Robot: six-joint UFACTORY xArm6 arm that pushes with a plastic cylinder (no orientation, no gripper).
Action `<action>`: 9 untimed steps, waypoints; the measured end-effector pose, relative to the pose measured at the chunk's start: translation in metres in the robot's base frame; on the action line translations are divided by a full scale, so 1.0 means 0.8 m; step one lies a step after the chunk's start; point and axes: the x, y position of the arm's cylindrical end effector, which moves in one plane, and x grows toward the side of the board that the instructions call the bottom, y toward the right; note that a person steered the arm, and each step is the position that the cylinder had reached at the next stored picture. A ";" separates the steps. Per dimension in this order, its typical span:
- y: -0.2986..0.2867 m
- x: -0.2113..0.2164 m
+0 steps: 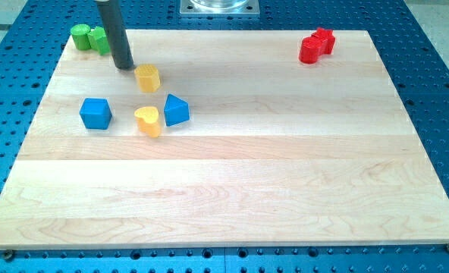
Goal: Move the yellow blocks to the bottom center
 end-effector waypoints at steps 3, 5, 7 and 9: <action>-0.049 0.073; -0.050 0.112; -0.052 0.112; -0.131 0.120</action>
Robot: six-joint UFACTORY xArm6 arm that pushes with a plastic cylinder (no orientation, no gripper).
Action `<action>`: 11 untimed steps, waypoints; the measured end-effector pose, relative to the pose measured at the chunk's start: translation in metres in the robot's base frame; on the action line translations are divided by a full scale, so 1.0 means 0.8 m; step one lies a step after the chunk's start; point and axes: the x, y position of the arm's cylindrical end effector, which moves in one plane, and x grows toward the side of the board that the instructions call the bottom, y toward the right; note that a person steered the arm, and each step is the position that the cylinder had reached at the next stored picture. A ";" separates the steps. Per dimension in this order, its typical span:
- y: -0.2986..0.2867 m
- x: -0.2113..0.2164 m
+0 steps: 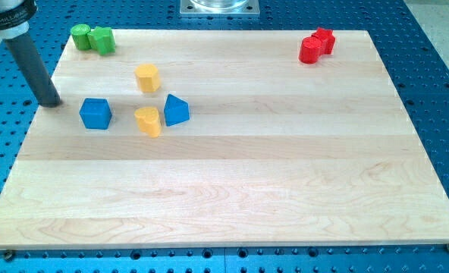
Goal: Move the yellow blocks to the bottom center
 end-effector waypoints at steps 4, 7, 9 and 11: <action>0.194 -0.099; 0.216 0.054; 0.202 -0.009; 0.216 -0.038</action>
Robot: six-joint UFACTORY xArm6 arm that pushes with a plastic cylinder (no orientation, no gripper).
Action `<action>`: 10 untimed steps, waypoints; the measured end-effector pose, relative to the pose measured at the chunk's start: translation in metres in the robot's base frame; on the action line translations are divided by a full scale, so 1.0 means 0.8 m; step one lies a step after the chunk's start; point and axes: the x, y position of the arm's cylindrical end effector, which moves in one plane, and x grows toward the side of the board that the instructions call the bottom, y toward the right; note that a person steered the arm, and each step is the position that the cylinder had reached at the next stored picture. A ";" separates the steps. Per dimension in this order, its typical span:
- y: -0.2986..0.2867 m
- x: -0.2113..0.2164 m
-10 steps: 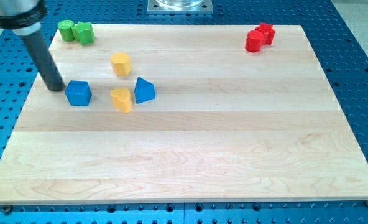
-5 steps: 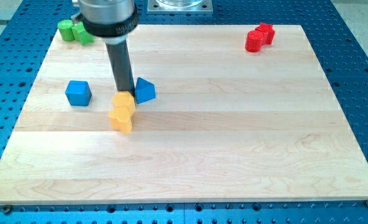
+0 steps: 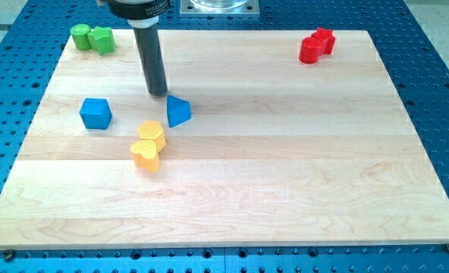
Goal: Move the yellow blocks to the bottom center
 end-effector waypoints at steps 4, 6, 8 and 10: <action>-0.025 0.106; 0.014 0.198; -0.028 0.171; 0.028 0.254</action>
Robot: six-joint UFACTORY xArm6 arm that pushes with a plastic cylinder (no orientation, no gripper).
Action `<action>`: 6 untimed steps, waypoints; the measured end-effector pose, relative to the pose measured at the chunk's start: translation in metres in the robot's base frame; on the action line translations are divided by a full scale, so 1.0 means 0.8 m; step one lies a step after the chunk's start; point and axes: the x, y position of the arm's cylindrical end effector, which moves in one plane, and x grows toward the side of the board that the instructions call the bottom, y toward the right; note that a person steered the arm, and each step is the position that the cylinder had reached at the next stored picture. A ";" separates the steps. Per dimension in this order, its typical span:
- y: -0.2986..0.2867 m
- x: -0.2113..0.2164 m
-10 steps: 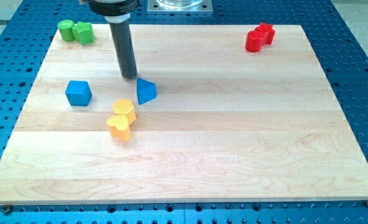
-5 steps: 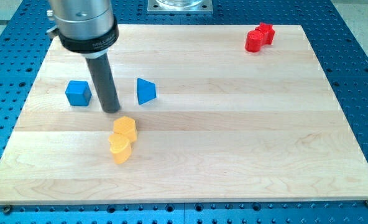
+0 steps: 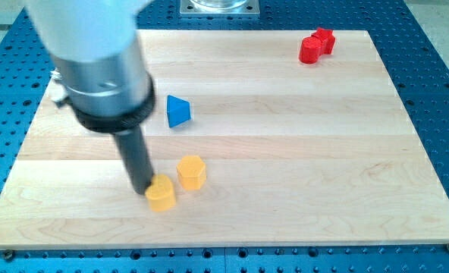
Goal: Move the yellow blocks to the bottom center
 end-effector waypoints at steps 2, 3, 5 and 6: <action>-0.007 -0.038; 0.035 -0.076; 0.076 -0.043; 0.095 -0.059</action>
